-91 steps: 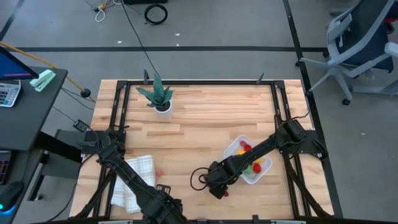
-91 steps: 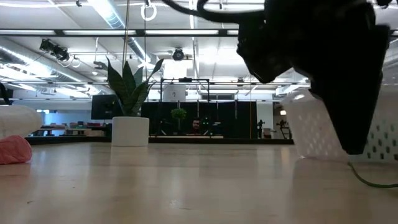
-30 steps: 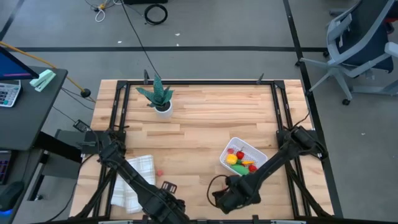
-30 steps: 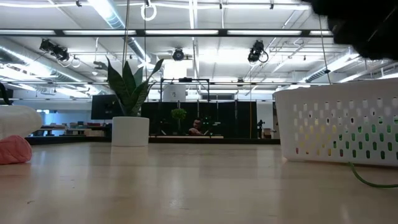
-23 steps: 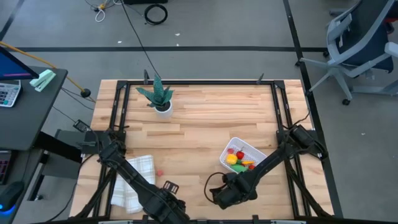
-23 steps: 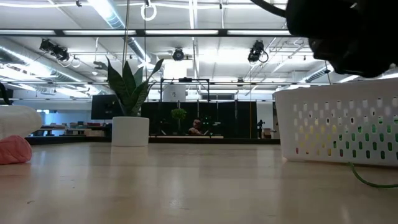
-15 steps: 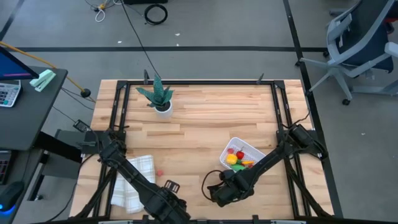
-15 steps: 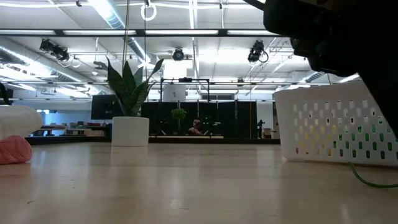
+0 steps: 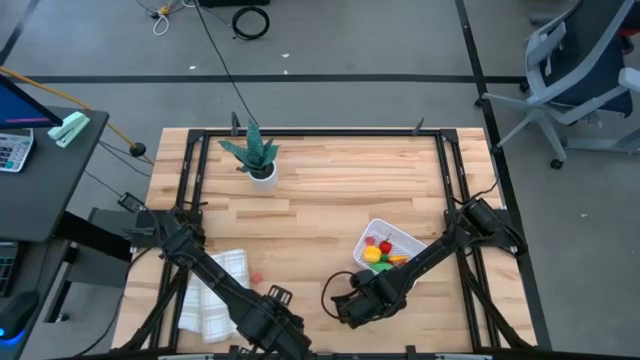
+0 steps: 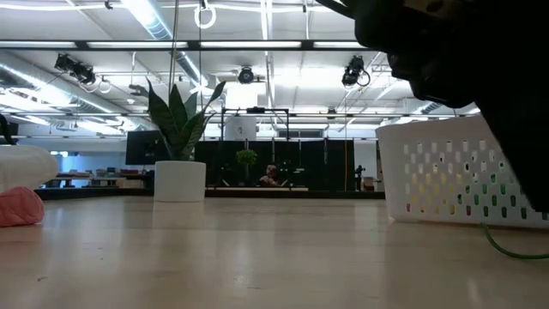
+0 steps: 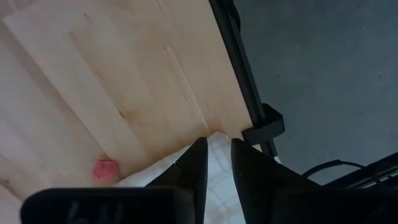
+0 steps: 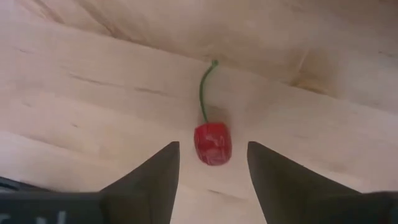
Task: Pick and placing Produce into tupperware
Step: Put the red cherry into the white basket
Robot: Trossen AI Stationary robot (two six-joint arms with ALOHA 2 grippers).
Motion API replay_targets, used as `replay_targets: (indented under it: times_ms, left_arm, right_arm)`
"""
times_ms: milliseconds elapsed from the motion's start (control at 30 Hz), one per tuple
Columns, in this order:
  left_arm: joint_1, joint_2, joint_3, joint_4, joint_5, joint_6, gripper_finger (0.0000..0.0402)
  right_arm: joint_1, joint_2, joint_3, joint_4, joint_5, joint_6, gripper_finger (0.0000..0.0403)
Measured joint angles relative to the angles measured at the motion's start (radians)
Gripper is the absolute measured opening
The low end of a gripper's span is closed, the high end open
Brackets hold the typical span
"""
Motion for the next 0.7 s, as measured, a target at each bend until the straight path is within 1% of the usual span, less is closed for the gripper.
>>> replay_targets:
  times_ms: [167, 267, 433, 700]
  left_arm:
    - [0.008, 0.0, 0.0, 0.0, 0.0, 0.002, 0.008]
    - [0.01, 0.0, 0.0, 0.0, -0.005, 0.005, 0.008]
    - [0.015, 0.0, 0.0, 0.0, -0.008, 0.005, 0.0074]
    - [0.019, 0.0, 0.0, 0.0, -0.019, 0.007, 0.0079]
  right_arm:
    - [0.0, 0.0, -0.007, 0.008, -0.063, -0.008, 0.0176]
    - [0.0, 0.0, -0.021, 0.018, -0.071, -0.01, 0.0156]
    - [0.0, 0.0, -0.038, 0.06, -0.052, -0.024, 0.0136]
    - [-0.004, 0.0, -0.039, 0.056, -0.017, -0.041, 0.0133]
